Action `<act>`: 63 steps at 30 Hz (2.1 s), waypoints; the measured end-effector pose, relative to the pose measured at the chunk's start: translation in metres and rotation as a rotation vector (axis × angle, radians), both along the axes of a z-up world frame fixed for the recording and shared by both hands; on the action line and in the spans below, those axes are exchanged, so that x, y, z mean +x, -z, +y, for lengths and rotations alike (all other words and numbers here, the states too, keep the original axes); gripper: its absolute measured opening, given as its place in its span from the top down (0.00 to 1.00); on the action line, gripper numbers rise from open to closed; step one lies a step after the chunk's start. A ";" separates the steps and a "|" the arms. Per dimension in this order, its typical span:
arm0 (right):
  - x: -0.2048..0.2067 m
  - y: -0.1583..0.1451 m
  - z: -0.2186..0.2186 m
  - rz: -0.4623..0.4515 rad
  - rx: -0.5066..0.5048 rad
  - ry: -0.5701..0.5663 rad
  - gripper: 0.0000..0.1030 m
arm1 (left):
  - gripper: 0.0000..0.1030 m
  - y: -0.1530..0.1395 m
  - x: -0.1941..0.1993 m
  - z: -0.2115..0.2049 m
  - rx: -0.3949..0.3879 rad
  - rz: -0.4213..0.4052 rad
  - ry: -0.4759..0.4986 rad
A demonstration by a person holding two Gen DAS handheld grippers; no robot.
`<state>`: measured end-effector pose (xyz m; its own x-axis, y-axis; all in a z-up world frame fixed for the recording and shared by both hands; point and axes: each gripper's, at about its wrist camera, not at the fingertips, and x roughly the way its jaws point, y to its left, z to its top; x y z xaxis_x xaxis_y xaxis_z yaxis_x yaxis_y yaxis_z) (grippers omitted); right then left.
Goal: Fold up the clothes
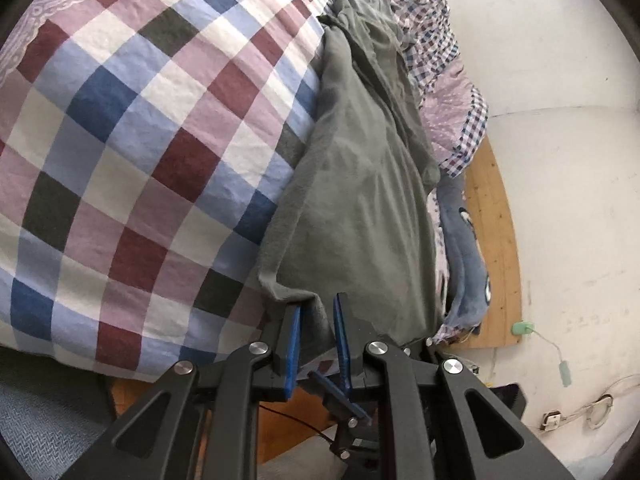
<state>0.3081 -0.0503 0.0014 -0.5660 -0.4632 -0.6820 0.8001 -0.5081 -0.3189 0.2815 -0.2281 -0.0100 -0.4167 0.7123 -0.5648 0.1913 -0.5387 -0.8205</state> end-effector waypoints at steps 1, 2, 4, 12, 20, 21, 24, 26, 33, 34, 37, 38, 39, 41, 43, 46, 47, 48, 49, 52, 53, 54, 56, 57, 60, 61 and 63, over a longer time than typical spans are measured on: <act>-0.003 0.001 -0.002 -0.002 -0.002 0.006 0.55 | 0.84 0.000 -0.001 0.000 0.003 0.000 0.000; -0.005 0.002 -0.004 -0.016 -0.007 0.005 0.55 | 0.84 0.000 -0.001 0.000 0.007 0.000 -0.001; -0.005 0.002 -0.009 -0.022 -0.017 -0.008 0.55 | 0.84 0.000 -0.002 -0.003 0.017 0.002 -0.005; 0.000 0.004 -0.021 0.076 0.029 0.011 0.55 | 0.84 0.002 0.002 -0.013 0.050 0.024 -0.029; 0.016 0.002 -0.025 0.104 0.036 -0.052 0.55 | 0.84 0.003 -0.003 -0.008 0.038 0.025 -0.015; 0.017 0.002 -0.026 0.102 0.037 -0.055 0.55 | 0.84 0.002 -0.004 -0.008 0.037 0.025 -0.016; 0.015 0.005 -0.029 0.101 0.045 -0.040 0.55 | 0.84 0.002 -0.005 -0.007 0.036 0.025 -0.020; 0.011 0.007 -0.030 0.094 0.053 -0.019 0.55 | 0.84 0.002 -0.005 -0.008 0.037 0.025 -0.021; 0.009 0.018 -0.038 0.138 0.099 0.016 0.55 | 0.84 0.001 -0.005 -0.008 0.029 0.023 -0.025; 0.010 0.019 -0.040 0.146 0.102 0.011 0.57 | 0.84 0.001 -0.005 -0.008 0.028 0.023 -0.025; 0.013 0.022 -0.047 0.167 0.112 -0.005 0.59 | 0.84 0.001 -0.005 -0.008 0.024 0.022 -0.026; 0.014 0.024 -0.050 0.172 0.116 -0.009 0.60 | 0.84 0.001 -0.005 -0.008 0.023 0.021 -0.027; 0.014 0.024 -0.052 0.175 0.117 -0.006 0.67 | 0.84 0.001 -0.005 -0.008 0.020 0.021 -0.029; 0.013 0.026 -0.056 0.179 0.127 0.002 0.84 | 0.84 0.000 -0.005 -0.010 0.014 0.019 -0.036; 0.008 0.023 -0.055 0.179 0.116 0.029 0.99 | 0.84 0.000 -0.004 -0.012 0.012 0.017 -0.052; -0.003 0.012 -0.045 0.127 0.056 0.061 0.99 | 0.82 -0.002 -0.002 -0.015 -0.016 0.014 -0.074; -0.007 0.007 -0.042 0.107 0.032 0.071 0.99 | 0.74 -0.005 0.001 -0.016 -0.056 0.017 -0.081; -0.011 0.003 -0.038 0.087 0.008 0.081 0.99 | 0.62 -0.009 0.003 -0.016 -0.098 0.021 -0.088; -0.015 -0.002 -0.034 0.066 -0.016 0.091 0.99 | 0.57 -0.015 0.006 -0.013 -0.147 0.038 -0.087; -0.022 -0.015 -0.027 0.012 -0.080 0.093 0.99 | 0.48 -0.037 0.017 -0.002 -0.296 0.103 -0.073; -0.023 -0.019 -0.025 -0.003 -0.098 0.093 0.99 | 0.45 -0.044 0.021 0.004 -0.347 0.128 -0.062; -0.023 -0.023 -0.024 -0.008 -0.110 0.095 0.99 | 0.43 -0.052 0.025 0.012 -0.396 0.155 -0.041; -0.022 -0.034 -0.021 -0.029 -0.148 0.083 0.99 | 0.42 -0.059 0.032 0.027 -0.444 0.175 0.000; -0.022 -0.039 -0.019 -0.040 -0.167 0.075 0.99 | 0.42 -0.061 0.036 0.035 -0.466 0.181 0.023; -0.018 -0.053 -0.014 -0.077 -0.219 0.055 1.00 | 0.43 -0.071 0.045 0.058 -0.566 0.218 0.068; -0.019 -0.056 -0.012 -0.080 -0.225 0.054 1.00 | 0.42 -0.074 0.048 0.064 -0.596 0.235 0.072; -0.021 -0.063 -0.005 -0.112 -0.258 0.050 1.00 | 0.42 -0.077 0.050 0.068 -0.664 0.249 0.058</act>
